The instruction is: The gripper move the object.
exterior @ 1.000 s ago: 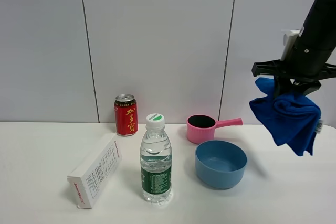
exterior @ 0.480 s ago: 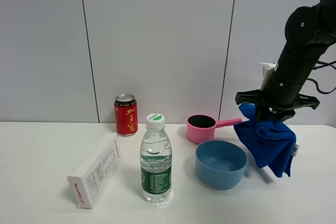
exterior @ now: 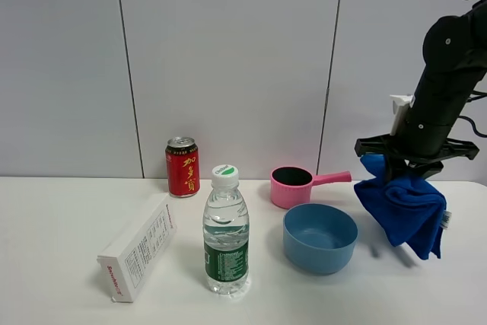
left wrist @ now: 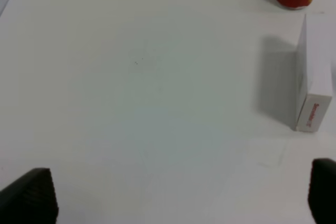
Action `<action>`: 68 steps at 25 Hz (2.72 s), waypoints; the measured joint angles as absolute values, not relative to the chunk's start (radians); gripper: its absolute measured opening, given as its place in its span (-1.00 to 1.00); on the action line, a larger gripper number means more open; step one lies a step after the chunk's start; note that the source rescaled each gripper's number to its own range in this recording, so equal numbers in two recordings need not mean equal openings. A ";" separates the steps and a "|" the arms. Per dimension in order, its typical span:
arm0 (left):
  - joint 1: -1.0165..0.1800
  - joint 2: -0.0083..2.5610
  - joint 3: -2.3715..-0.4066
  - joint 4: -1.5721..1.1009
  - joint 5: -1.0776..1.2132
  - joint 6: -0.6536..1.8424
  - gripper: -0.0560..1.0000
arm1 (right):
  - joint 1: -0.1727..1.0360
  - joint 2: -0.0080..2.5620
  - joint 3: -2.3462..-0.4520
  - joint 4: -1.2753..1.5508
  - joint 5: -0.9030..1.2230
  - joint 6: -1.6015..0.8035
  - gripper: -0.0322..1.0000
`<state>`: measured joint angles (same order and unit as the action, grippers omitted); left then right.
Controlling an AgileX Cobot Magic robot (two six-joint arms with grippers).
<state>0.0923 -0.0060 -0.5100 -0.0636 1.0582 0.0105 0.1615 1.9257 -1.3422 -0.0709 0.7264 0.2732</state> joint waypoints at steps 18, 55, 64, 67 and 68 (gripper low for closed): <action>0.092 -0.006 -0.510 -0.064 1.058 0.010 1.00 | 0.160 2.064 -1.336 -0.090 0.681 0.273 -0.93; 0.092 -0.006 -0.510 -0.064 1.058 0.010 1.00 | 0.138 1.392 -1.336 -0.201 0.797 0.190 1.00; 0.092 -0.006 -0.510 -0.064 1.058 0.010 1.00 | -0.011 1.262 -1.306 -0.178 0.874 0.059 1.00; 0.092 -0.006 -0.510 -0.064 1.058 0.010 1.00 | -0.032 1.177 -1.219 -0.086 0.853 0.000 1.00; 0.092 -0.006 -0.510 -0.064 1.058 0.010 1.00 | -0.034 1.148 -1.176 -0.062 0.838 -0.016 1.00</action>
